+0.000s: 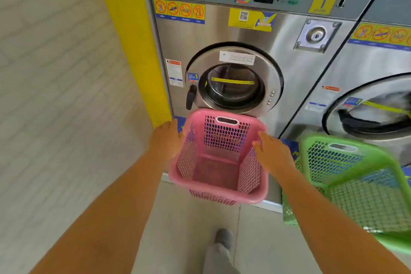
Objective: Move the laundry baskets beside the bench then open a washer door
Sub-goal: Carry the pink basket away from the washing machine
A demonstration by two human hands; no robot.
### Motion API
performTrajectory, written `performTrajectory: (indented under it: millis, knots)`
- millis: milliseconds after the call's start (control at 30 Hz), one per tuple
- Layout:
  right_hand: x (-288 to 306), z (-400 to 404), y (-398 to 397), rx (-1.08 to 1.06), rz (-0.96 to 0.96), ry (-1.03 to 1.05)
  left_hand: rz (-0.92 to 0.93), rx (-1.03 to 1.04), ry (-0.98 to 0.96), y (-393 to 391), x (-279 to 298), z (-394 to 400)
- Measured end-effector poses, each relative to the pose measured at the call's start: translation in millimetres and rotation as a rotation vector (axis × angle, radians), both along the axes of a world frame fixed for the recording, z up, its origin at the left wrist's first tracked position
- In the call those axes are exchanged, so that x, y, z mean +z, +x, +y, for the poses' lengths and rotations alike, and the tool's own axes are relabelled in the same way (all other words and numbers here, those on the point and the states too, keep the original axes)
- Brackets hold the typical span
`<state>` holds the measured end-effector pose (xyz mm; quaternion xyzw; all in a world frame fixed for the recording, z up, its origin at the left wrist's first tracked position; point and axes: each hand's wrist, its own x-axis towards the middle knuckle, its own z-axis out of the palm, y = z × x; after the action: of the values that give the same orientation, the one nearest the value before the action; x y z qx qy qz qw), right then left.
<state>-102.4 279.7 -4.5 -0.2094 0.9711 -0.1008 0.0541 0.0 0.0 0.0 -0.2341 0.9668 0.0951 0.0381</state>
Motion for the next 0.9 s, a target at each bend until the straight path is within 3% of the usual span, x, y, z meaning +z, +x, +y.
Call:
performTrajectory:
  millis: [167,633,900]
  knots:
    - [-62.5,5.4,-14.9,-0.101,-0.154,-0.026,-0.049,0.033,0.075,-16.0,-53.9,0.1]
    - [-188.8,2.8,-85.6,-0.375,-0.359,-0.083,-0.171,0.139,0.19,-83.2,-186.5,-18.4]
    - [-240.0,3.6,-97.9,-0.437,-0.321,-0.149,-0.215,0.111,0.153,-109.4,-238.5,-53.0]
